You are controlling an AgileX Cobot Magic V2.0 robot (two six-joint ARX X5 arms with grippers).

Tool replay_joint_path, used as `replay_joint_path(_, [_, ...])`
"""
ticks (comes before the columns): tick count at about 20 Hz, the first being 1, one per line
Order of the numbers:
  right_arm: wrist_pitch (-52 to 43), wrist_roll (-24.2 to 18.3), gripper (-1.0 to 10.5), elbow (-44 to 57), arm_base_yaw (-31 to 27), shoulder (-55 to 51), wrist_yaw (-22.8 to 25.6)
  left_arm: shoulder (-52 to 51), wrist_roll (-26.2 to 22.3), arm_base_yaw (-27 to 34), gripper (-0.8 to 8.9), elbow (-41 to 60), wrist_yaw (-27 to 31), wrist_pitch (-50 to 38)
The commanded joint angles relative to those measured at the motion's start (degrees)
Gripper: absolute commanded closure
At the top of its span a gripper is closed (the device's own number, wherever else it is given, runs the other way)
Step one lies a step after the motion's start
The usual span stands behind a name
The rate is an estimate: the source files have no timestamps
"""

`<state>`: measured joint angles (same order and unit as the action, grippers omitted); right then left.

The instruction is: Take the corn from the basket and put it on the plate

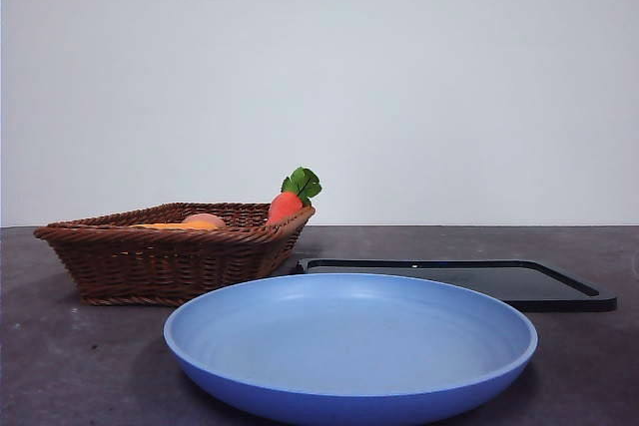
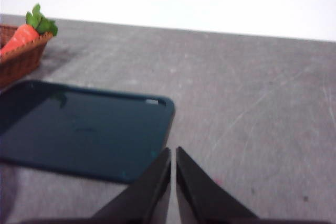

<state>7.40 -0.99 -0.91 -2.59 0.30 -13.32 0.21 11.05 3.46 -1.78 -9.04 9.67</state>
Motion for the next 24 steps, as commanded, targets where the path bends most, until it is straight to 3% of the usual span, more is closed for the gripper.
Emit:
replay_joint_path(1, [-3.5,2.5,9.4,0.2,0.0,-0.1,-0.2,0.0,6.0,0.1,8.09,1.6,0.1,-0.7])
replay_joint_path(5, [-8.3,4.8,9.4,0.2,0.0,-0.1,-0.2,0.0,6.5,0.1,8.09,1.5,0.1,-0.7])
replay_joint_path(8, [-8.8,9.8,9.4,0.1,0.0,-0.1,-0.1,0.0,8.3,0.0,8.09,1.5,0.1,-0.9])
replay_joint_path(12, [-8.2,13.3,9.4,0.1,0.0,-0.1,0.5,0.0,12.0,0.0,8.09,1.4,0.1,-2.3])
replay_joint_path(17, [-8.5,19.5,9.4,-0.4,0.0,-0.1,-0.2,0.0,13.2,0.1,8.09,-0.7,0.1,-2.3])
replay_joint_path(24, [-6.9,22.5,9.4,-5.7,0.1,0.0,-0.4,0.7,15.6,0.1,8.09,-7.2,-2.4,-0.9])
